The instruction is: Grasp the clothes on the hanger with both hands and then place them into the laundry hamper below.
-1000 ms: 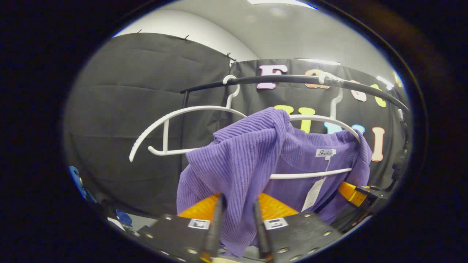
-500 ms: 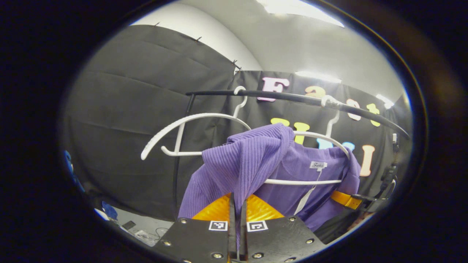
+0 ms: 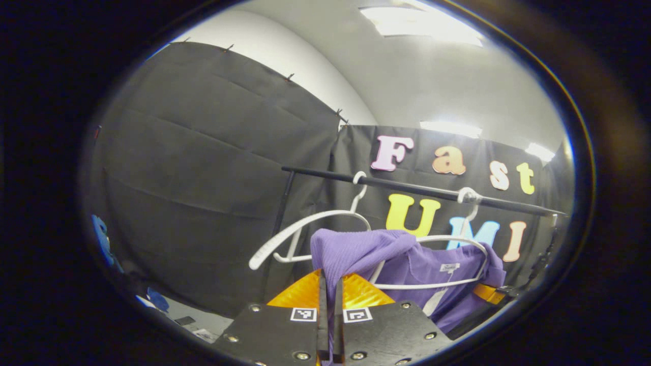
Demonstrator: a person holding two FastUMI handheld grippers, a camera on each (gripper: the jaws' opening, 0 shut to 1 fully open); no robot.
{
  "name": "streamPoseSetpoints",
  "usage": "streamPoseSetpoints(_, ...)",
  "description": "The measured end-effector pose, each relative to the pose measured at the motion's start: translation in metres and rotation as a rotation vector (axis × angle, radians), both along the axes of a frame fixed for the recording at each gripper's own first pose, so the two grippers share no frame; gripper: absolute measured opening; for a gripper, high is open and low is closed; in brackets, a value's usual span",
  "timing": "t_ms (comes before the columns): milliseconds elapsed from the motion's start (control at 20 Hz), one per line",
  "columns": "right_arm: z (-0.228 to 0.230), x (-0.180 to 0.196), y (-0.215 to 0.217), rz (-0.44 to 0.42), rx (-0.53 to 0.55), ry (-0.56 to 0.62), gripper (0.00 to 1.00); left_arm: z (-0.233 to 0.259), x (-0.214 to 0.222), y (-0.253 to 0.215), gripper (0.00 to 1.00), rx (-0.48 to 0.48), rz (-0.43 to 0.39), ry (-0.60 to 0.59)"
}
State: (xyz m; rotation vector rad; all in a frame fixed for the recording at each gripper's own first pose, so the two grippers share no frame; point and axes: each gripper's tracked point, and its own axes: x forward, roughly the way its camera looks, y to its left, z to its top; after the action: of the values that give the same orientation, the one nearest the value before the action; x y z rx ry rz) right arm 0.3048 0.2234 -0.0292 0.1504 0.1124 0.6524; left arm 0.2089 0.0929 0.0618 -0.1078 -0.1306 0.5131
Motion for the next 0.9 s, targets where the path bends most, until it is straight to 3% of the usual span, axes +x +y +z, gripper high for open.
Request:
streamPoseSetpoints(450,0.035,-0.007,0.001,0.029,0.019,-0.099,0.01,0.039,-0.011,0.045,0.04,0.083,0.088,-0.044)
streamPoseSetpoints(650,0.039,-0.006,0.005,0.048,0.025,-0.111,0.01,0.024,-0.019,0.059,0.04,0.056,0.111,-0.033)
streamPoseSetpoints(700,0.039,-0.005,0.005,0.050,0.025,-0.112,0.01,0.018,-0.018,0.059,0.10,0.052,0.113,-0.028)
streamPoseSetpoints(750,0.039,-0.004,0.004,0.049,0.025,-0.111,0.01,0.013,-0.017,0.060,0.04,0.048,0.114,-0.021)
streamPoseSetpoints(800,0.038,-0.003,0.004,0.048,0.025,-0.110,0.01,0.006,-0.015,0.060,0.10,0.042,0.111,-0.015)
streamPoseSetpoints(900,0.038,-0.005,0.000,0.041,0.022,-0.112,0.01,-0.008,-0.017,0.058,0.10,0.021,0.098,-0.004)
